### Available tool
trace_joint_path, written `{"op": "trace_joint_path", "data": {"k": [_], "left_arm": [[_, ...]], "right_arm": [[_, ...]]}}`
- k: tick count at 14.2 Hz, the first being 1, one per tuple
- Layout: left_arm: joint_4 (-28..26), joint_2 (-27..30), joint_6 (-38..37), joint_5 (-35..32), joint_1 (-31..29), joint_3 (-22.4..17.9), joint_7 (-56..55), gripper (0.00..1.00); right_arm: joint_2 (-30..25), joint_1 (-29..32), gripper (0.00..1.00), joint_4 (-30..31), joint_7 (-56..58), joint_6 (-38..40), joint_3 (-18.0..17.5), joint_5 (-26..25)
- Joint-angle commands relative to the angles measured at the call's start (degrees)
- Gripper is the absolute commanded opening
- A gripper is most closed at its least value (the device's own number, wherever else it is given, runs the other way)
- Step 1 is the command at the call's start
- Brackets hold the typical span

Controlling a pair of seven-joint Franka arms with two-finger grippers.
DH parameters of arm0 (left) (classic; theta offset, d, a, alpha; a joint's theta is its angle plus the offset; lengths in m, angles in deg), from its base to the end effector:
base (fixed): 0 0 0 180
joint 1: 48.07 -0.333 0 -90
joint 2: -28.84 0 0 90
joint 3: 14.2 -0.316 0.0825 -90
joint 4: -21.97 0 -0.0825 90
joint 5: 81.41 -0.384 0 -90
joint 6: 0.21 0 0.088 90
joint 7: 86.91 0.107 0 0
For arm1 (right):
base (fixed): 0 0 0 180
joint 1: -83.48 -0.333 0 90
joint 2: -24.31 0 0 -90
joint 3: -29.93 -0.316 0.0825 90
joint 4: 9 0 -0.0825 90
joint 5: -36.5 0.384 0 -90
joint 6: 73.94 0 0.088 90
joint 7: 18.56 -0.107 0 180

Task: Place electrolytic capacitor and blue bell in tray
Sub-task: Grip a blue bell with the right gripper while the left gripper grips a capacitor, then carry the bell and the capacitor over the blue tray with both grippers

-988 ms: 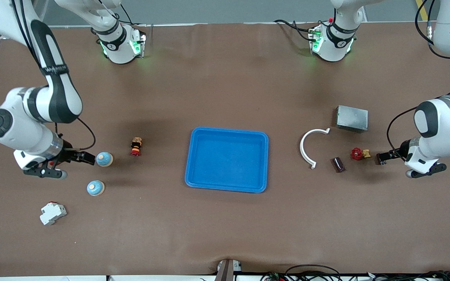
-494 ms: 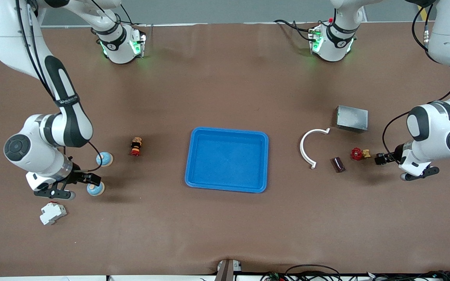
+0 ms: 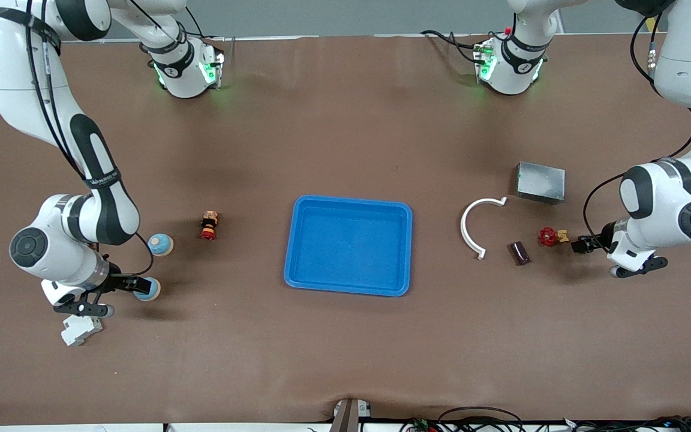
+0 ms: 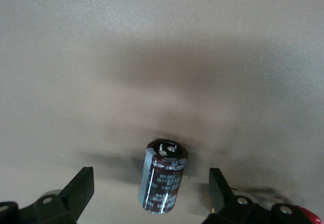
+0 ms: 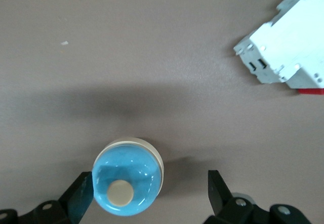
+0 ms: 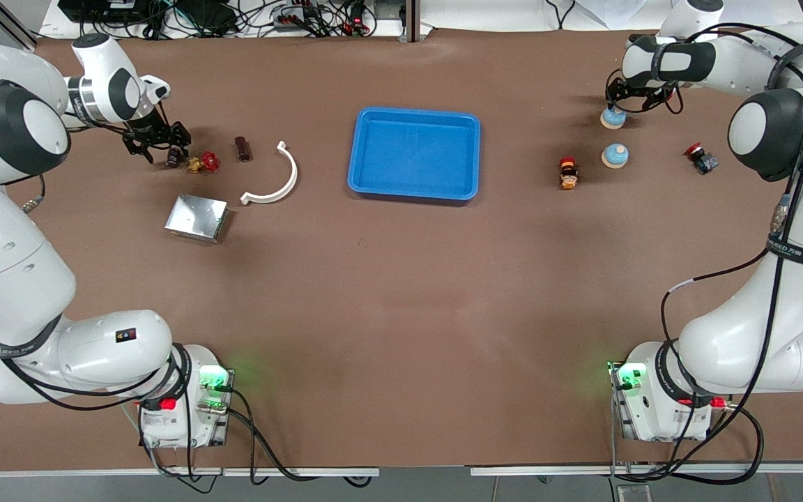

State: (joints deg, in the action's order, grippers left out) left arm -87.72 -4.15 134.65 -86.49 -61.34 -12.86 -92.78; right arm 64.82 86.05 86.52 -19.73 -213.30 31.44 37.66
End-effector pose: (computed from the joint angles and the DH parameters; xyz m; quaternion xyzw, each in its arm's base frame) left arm 0.5988 0.1281 0.1799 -0.9899 -0.1227 0.0690 0.0191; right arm 0.6865 -0.0469 0.1990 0.9983 -0.0499 0.0292 0.0024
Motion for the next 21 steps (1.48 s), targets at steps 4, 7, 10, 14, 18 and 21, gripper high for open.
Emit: {"op": "trace_joint_path", "data": {"k": [4, 7, 10, 14, 18, 21], "left_arm": [[0.0, 0.0, 0.6, -1.1, 0.2, 0.1, -0.7, 0.37], [0.3, 0.2, 0.1, -1.1, 0.4, 0.1, -1.6, 0.07], [1.2, 0.5, -0.5, -1.0, 0.4, 0.1, -3.6, 0.0], [2.8, 2.7, -6.0, -0.9, 0.4, 0.2, -3.9, 0.0], [6.0, 6.0, -15.7, -0.3, 0.5, 2.2, -6.7, 0.0], [10.1, 8.1, -25.0, 0.2, 0.4, 4.5, -8.9, 0.0]], "right_arm": [[2.2, -0.4, 1.0, -1.5, 0.6, -1.1, -0.5, 2.7], [2.8, -0.6, 1.0, -1.5, 0.7, -2.8, -0.5, 2.6], [2.8, -1.0, 0.38, -1.3, 0.8, -2.6, -0.5, 2.6], [2.4, -2.7, 0.0, -1.3, 0.2, -2.0, -0.5, 2.7], [-3.9, -8.1, 0.0, -1.5, -7.6, 8.5, -0.6, 2.9], [-9.3, -13.0, 0.0, -1.1, -17.0, 15.1, -0.6, 2.9]]}}
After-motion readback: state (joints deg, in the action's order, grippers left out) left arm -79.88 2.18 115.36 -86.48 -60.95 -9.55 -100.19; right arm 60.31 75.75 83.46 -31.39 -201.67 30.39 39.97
